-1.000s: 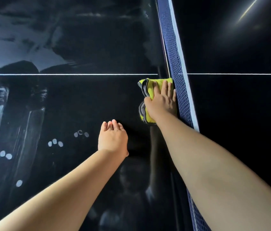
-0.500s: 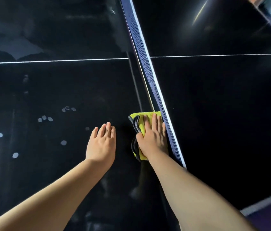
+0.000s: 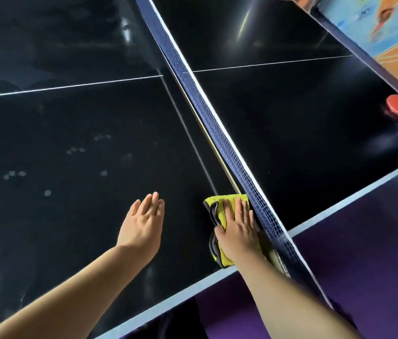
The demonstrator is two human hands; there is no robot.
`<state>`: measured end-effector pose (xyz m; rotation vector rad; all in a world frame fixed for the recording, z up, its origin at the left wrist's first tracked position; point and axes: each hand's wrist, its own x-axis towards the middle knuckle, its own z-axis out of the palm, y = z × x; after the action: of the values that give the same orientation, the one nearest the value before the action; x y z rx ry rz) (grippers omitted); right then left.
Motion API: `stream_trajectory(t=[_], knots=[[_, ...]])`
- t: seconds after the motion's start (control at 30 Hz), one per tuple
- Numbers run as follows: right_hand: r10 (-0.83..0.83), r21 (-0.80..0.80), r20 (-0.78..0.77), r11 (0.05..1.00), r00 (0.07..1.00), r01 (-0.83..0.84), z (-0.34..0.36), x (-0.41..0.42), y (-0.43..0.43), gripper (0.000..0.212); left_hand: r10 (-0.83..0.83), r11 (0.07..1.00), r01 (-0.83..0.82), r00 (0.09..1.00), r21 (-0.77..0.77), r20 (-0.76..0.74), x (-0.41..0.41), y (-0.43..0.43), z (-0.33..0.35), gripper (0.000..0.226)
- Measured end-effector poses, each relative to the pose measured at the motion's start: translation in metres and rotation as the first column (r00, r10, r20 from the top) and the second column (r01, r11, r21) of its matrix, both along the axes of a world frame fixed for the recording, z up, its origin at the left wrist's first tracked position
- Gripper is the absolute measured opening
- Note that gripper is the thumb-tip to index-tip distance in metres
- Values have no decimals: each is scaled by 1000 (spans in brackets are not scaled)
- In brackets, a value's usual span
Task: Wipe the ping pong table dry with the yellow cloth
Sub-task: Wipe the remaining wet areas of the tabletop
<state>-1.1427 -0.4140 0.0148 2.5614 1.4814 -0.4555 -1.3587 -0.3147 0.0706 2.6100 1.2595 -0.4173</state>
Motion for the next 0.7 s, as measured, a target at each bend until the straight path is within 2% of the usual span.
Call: stream_trajectory(t=[0.13, 0.23, 0.4, 0.57, 0.7], knots=[[-25, -66, -21, 998, 999, 23, 5, -20, -35, 75, -9, 1000, 9, 999, 1, 31, -13, -25, 8, 64], [-38, -98, -37, 995, 999, 34, 9, -28, -52, 83, -13, 1000, 13, 998, 1, 64, -17, -38, 13, 65], [76, -171, 9, 982, 997, -74, 19, -16, -55, 77, -16, 1000, 16, 993, -4, 115, -22, -49, 17, 65], [120, -223, -3, 968, 993, -117, 17, -10, -57, 76, -50, 998, 45, 982, 31, 184, -44, -65, 7, 83], [84, -220, -34, 971, 996, -90, 15, -8, -53, 76, -14, 1000, 15, 990, -3, 142, -73, -77, -2, 82]])
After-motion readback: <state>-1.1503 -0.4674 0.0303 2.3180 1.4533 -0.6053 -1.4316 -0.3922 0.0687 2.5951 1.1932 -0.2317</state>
